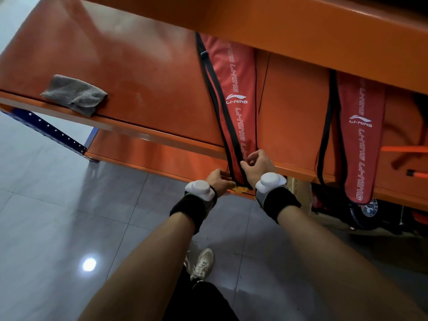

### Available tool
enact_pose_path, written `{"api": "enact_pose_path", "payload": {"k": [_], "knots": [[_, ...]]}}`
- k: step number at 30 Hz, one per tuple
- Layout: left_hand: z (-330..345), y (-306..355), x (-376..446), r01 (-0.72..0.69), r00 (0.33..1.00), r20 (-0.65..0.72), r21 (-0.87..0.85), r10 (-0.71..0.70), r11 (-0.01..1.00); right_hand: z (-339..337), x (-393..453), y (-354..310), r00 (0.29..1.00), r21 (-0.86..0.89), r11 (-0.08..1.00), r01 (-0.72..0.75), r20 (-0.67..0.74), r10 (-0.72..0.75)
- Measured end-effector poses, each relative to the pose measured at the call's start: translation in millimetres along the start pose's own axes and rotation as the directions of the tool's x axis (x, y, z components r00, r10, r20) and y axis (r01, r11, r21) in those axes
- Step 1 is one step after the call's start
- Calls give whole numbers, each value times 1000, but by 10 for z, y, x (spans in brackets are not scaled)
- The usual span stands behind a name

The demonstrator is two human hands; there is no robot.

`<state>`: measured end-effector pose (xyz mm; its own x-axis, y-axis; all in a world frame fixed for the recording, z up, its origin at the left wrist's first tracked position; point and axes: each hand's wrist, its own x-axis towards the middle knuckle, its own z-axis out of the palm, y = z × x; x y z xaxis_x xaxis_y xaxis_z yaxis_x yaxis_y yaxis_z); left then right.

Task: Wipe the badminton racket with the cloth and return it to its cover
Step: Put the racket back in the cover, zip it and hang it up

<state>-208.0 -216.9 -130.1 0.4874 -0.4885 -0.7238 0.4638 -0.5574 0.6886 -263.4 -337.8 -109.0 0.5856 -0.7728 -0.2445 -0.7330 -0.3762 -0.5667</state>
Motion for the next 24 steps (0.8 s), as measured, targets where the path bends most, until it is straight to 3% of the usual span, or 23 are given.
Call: {"api": "enact_pose_path", "payload": {"k": [7, 11, 18, 24], "knots": [[92, 41, -84, 62, 995, 82, -144, -50, 988, -7, -127, 77, 990, -131, 982, -134, -66, 127], [99, 92, -81, 156, 986, 97, -205, -139, 966, 44, -169, 112, 960, -52, 959, -277, -58, 274], [97, 193, -118, 170, 975, 143, 8, -169, 985, 148, -88, 297, 913, 88, 914, -397, 145, 382], [-58, 298, -37, 243, 968, 73, -23, -241, 970, 165, -117, 371, 939, 169, 926, -338, 127, 320]]}}
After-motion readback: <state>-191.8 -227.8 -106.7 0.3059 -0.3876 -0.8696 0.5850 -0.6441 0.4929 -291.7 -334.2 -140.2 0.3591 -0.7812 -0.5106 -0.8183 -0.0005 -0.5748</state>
